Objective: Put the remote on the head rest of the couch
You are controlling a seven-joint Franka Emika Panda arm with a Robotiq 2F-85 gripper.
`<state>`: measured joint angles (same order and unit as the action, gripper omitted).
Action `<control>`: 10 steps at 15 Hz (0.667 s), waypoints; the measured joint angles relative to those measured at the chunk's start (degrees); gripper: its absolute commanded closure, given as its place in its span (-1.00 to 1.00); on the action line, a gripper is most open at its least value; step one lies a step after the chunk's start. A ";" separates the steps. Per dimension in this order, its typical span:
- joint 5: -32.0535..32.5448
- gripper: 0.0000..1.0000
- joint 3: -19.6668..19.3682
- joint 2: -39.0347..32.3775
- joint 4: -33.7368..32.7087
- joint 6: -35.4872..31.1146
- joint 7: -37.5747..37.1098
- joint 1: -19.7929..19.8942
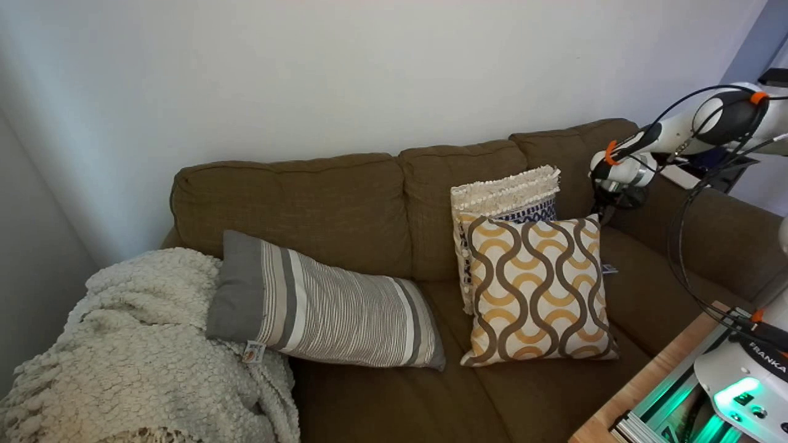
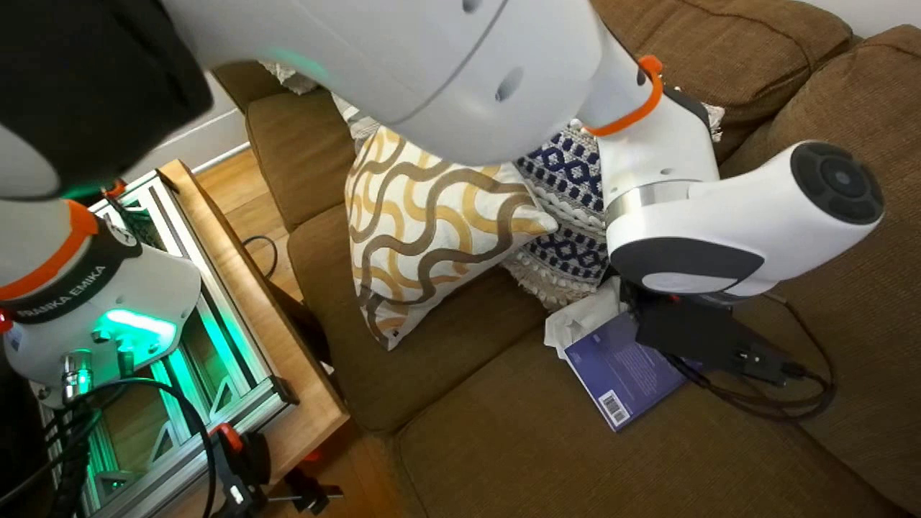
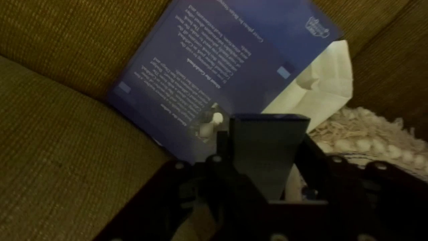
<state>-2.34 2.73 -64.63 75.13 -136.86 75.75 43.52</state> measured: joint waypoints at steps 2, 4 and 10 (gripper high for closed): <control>2.53 0.48 -0.46 5.02 5.50 0.79 1.19 -1.05; 4.06 0.48 -1.57 9.95 11.01 -2.40 0.58 -2.60; 3.89 0.48 -3.77 23.32 27.90 -29.00 -6.08 -6.08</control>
<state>1.55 -1.04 -41.31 103.03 -165.86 69.67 37.45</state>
